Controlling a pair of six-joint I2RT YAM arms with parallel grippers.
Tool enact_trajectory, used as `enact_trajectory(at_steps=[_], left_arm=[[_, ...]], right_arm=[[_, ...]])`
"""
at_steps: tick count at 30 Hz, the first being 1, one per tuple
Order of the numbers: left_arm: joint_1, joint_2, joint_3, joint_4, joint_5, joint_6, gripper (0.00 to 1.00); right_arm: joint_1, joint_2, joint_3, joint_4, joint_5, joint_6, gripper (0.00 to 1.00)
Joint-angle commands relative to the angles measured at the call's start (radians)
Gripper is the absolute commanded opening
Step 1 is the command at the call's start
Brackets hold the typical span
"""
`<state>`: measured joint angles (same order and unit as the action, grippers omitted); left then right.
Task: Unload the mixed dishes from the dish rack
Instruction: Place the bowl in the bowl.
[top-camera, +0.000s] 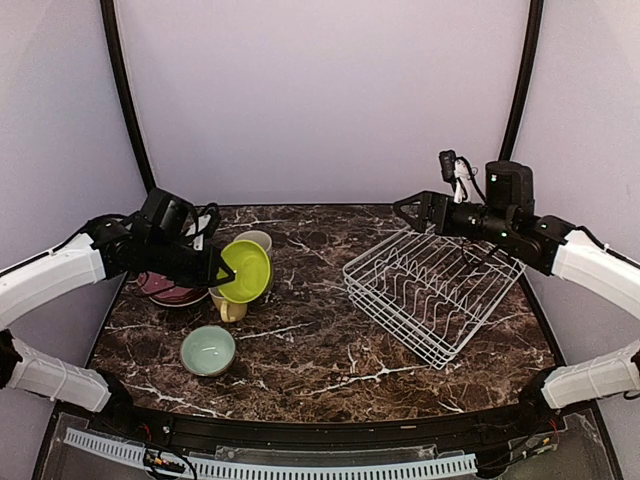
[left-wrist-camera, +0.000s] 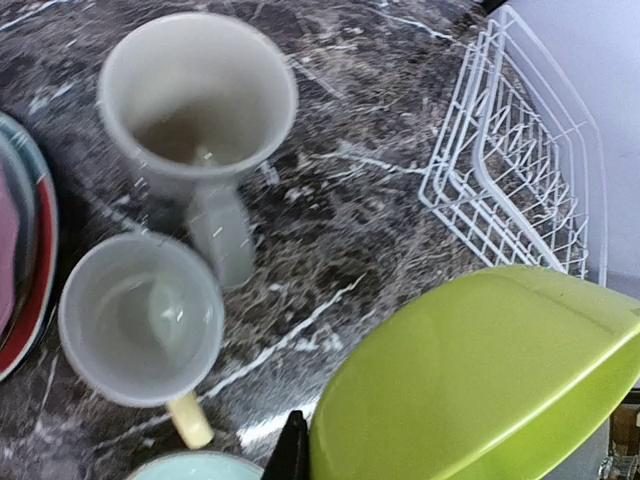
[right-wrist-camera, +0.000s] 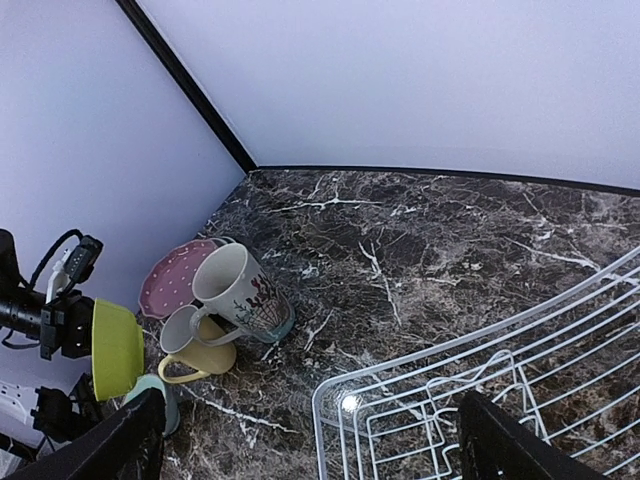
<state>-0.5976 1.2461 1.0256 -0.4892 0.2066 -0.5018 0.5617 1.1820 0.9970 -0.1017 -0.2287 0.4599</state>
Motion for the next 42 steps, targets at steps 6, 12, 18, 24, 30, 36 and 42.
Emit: enact_trajectory(at_steps=[6,12,18,24,30,36,42], left_arm=[[0.004,-0.261,-0.179,-0.367,-0.235,-0.234,0.01],[0.005,-0.236,-0.238,-0.437,-0.23,-0.293,0.01],[0.005,-0.216,-0.302,-0.406,-0.21,-0.309,0.01],[0.005,-0.178,-0.312,-0.417,-0.21,-0.301,0.06],[0.005,-0.178,-0.312,-0.422,-0.21,-0.293,0.22],[0.005,-0.215,-0.271,-0.486,-0.26,-0.278,0.47],[0.005,-0.286,-0.153,-0.579,-0.385,-0.256,0.76]], right_arm=[[-0.021,-0.076,-0.029,0.035,-0.034,-0.095,0.99],[-0.02,-0.12,-0.063,0.025,-0.026,-0.136,0.99],[-0.02,-0.188,-0.101,0.021,-0.005,-0.151,0.99],[-0.02,-0.215,-0.12,0.015,0.014,-0.156,0.99],[-0.02,-0.204,-0.116,0.012,0.026,-0.158,0.99],[-0.021,-0.195,-0.061,-0.082,0.115,-0.21,0.99],[-0.022,-0.21,0.035,-0.228,0.3,-0.283,0.99]])
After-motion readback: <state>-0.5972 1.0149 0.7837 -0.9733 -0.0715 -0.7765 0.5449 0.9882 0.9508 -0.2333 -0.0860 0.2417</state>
